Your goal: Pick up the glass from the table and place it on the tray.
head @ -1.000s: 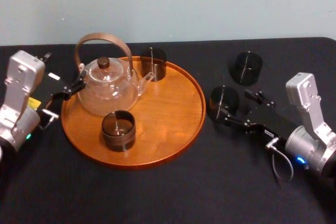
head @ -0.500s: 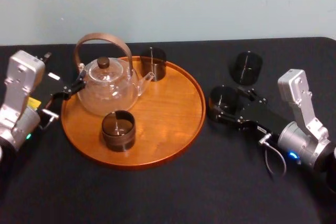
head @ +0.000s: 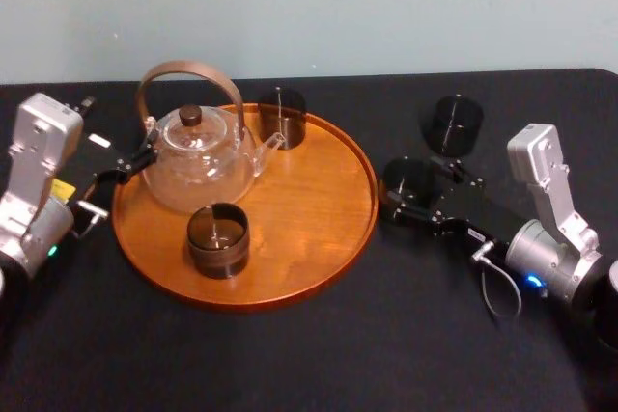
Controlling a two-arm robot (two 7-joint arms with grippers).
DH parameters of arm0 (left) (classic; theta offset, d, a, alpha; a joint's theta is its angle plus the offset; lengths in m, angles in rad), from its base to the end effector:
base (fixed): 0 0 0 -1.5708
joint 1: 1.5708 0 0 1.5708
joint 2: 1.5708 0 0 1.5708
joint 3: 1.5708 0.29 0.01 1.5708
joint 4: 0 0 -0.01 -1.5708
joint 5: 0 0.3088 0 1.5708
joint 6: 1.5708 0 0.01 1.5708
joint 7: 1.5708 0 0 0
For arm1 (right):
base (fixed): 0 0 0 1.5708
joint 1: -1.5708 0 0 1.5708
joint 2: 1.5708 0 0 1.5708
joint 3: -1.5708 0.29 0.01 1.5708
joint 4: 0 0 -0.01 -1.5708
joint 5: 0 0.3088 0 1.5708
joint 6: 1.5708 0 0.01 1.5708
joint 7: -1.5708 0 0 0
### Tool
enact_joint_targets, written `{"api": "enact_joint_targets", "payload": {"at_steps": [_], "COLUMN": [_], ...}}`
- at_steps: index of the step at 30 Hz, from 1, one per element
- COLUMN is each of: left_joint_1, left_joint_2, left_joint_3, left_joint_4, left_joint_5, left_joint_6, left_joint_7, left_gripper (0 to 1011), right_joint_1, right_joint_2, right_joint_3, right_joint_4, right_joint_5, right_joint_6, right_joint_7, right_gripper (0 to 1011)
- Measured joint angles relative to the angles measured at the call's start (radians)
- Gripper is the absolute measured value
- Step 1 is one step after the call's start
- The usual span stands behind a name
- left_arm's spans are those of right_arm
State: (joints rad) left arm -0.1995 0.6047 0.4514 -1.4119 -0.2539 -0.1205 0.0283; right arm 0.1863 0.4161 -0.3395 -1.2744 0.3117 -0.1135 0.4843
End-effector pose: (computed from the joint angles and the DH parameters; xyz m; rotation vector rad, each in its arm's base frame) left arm 0.3581 0.0827 -0.3023 0.3046 -0.2850 1.2480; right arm 0.3635 -0.0635 -0.3386 -0.1923 0.0001 -0.8796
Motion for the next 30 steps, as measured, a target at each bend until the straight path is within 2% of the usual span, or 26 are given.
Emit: {"api": "enact_joint_targets", "payload": {"at_steps": [14,30], "left_joint_1": [0.000,0.000], "left_joint_2": [0.000,0.000], "left_joint_3": [0.000,0.000], "left_joint_4": [0.000,0.000], "left_joint_5": [0.000,0.000], "left_joint_6": [0.000,0.000], "left_joint_7": [0.000,0.000], "left_gripper": [1009,1009], "right_joint_1": [0.031,0.034], "right_joint_2": [-0.019,-0.020], "right_joint_3": [-0.006,-0.007], "right_joint_4": [0.045,0.047], "right_joint_5": [-0.010,-0.014], "right_joint_6": [-0.002,0.001], "right_joint_7": [0.010,0.006], "right_gripper": [1002,989]}}
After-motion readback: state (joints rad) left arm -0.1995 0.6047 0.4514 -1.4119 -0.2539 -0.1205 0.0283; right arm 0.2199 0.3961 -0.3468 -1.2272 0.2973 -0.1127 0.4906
